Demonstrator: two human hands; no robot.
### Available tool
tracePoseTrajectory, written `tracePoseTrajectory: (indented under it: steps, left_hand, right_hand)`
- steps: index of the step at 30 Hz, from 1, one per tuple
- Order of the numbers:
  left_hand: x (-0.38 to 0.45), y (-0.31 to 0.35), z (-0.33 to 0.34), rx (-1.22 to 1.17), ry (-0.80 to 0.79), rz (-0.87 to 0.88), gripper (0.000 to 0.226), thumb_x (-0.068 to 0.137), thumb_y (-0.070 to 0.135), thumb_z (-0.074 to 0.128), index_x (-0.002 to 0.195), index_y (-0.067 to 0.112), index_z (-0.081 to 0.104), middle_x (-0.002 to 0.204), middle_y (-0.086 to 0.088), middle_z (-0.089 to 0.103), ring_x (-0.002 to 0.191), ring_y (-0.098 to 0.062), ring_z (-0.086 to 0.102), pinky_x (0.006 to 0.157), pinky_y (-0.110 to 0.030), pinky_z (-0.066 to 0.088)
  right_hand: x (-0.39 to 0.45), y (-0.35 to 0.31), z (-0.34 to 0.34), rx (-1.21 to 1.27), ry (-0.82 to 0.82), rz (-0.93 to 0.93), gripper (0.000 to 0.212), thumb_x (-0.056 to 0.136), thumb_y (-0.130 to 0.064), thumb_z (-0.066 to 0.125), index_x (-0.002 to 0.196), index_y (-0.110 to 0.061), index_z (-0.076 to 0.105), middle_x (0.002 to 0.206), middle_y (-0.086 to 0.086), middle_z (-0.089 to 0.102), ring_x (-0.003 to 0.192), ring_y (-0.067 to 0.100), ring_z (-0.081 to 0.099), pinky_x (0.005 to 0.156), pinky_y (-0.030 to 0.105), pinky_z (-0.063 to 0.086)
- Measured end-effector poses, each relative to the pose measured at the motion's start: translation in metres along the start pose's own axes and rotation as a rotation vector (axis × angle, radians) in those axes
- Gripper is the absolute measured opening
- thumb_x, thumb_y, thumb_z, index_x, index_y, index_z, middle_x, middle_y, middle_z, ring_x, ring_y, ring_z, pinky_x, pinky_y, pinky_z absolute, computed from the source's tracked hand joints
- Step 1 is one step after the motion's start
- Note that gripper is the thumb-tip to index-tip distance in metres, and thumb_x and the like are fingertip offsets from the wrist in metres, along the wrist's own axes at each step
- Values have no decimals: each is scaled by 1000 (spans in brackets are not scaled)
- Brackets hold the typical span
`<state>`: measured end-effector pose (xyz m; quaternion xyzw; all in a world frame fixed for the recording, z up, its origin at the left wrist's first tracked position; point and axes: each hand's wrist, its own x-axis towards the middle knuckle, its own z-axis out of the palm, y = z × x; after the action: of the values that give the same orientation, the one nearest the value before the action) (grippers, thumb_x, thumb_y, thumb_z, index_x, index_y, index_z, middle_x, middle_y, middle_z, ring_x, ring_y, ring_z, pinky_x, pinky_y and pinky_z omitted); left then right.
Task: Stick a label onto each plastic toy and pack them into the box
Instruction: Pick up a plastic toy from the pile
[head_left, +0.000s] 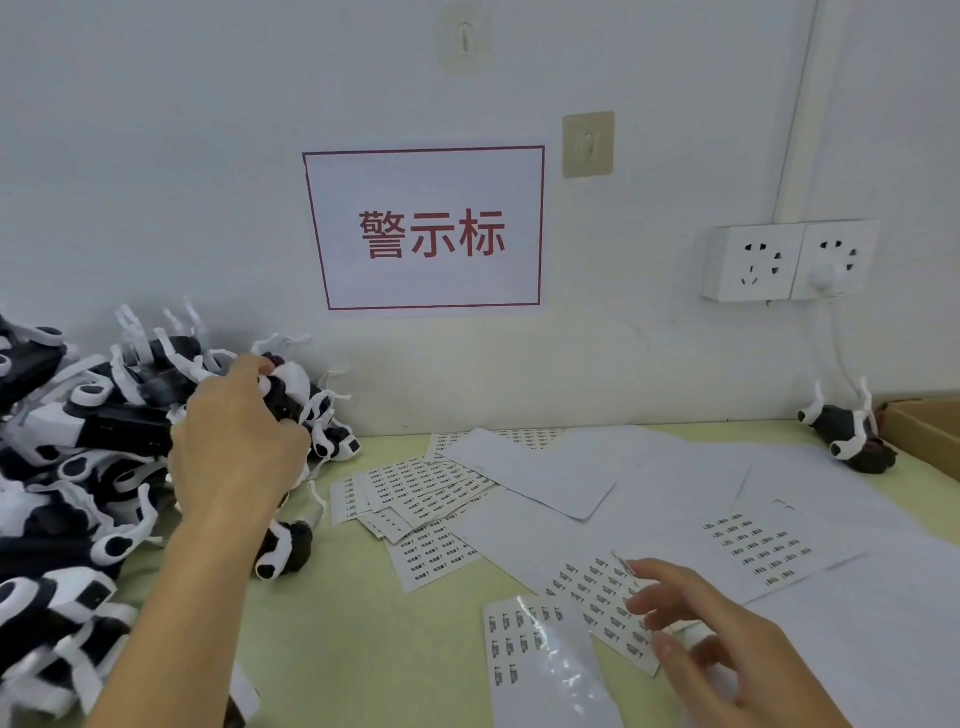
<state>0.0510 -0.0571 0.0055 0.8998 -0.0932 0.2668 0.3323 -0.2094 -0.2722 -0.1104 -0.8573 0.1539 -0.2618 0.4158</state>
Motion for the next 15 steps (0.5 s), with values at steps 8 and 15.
tracePoseTrajectory:
  steps: [8,15]
  left_hand:
    - [-7,34,-9,-607,-174,10,65,87,9,72,139,38,47,109,5,57,92,-14,62,76,-28,49]
    - [-59,77,41,-1288,-758,-446,47,85,-8,68,119,23,55,92,-20,76,81,-33,75,62,-36,62]
  right_hand:
    - [-1,3,-1,35,17,-23,62,84,4,66,107,-54,64,100,-22,68,92,5,64,64,17,51]
    - [-1,1,1,86,140,-106,75,76,-9,81,130,-49,48,126,-31,57,113,-2,58,76,20,52]
